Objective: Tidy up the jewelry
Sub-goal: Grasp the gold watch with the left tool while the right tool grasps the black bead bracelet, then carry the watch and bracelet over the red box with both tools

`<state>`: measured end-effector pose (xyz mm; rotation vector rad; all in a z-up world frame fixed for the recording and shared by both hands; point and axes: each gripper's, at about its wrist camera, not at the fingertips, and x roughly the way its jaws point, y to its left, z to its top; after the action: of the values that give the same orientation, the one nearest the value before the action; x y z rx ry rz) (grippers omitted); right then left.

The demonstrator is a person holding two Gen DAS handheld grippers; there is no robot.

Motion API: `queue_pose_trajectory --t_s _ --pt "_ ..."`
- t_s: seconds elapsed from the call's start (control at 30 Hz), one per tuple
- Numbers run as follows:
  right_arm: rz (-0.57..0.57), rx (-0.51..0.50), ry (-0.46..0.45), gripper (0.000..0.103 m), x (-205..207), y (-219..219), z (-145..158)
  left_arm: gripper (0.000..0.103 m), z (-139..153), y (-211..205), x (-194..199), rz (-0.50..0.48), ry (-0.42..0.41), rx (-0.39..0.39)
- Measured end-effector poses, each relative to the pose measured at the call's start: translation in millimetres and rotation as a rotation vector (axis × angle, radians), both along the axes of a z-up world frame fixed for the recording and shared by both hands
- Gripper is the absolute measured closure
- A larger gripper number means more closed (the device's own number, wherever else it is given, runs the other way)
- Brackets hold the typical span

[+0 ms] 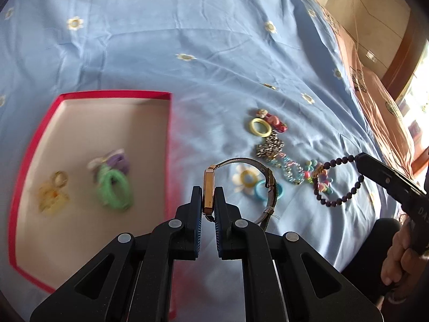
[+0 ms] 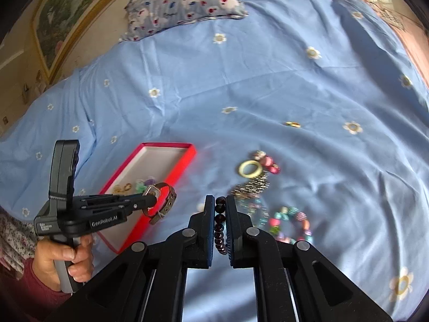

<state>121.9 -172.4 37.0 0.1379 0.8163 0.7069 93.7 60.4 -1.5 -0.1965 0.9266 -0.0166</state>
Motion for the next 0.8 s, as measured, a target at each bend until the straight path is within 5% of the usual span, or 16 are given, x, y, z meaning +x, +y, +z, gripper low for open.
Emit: queue_pose_trajectory --t_s 0.8 --pt "0.274 0.060 0.018 0.096 -24 130 6 0.096 -11 109 -75 0.245 0.013 -0.002"
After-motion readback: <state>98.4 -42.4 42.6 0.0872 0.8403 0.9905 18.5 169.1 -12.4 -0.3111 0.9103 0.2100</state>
